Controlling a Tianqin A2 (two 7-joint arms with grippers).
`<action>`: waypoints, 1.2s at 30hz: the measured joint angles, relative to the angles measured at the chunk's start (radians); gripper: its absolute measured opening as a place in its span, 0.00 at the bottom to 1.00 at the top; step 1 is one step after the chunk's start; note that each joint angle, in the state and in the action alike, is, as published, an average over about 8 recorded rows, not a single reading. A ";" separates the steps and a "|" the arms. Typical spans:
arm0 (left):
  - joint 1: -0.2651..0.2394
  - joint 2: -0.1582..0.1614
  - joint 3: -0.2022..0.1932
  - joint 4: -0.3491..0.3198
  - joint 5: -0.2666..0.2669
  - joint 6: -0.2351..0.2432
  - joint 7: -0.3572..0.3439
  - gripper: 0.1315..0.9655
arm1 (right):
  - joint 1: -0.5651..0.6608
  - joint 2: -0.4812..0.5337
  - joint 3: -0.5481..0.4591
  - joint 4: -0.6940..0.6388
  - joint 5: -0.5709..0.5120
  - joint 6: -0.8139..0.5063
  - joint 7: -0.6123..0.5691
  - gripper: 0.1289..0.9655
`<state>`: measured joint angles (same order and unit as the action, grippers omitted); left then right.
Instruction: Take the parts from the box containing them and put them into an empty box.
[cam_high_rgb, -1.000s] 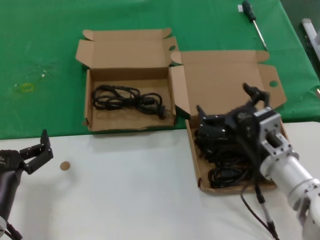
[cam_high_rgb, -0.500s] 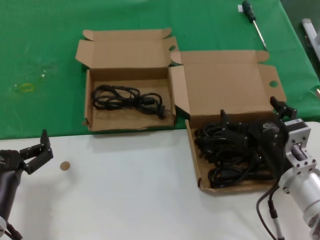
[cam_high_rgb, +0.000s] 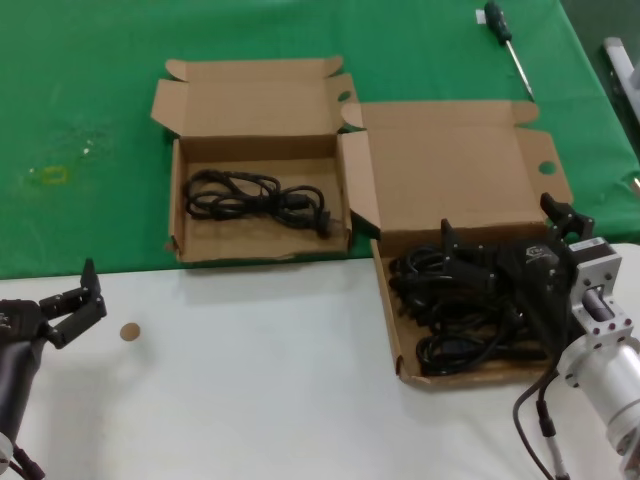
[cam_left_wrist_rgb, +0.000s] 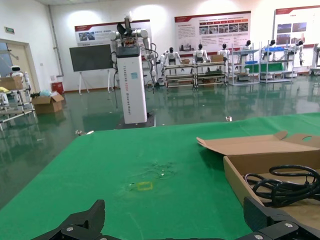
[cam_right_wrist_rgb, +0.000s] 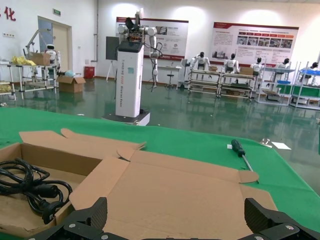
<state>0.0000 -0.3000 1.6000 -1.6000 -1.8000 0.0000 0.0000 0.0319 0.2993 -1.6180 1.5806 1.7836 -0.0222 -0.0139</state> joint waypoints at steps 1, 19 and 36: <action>0.000 0.000 0.000 0.000 0.000 0.000 0.000 1.00 | 0.000 0.000 0.000 0.000 0.000 0.000 0.000 1.00; 0.000 0.000 0.000 0.000 0.000 0.000 0.000 1.00 | 0.000 0.000 0.000 0.000 0.000 0.000 0.000 1.00; 0.000 0.000 0.000 0.000 0.000 0.000 0.000 1.00 | 0.000 0.000 0.000 0.000 0.000 0.000 0.000 1.00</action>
<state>0.0000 -0.3000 1.6000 -1.6000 -1.8000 0.0000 0.0000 0.0319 0.2993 -1.6180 1.5806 1.7836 -0.0222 -0.0139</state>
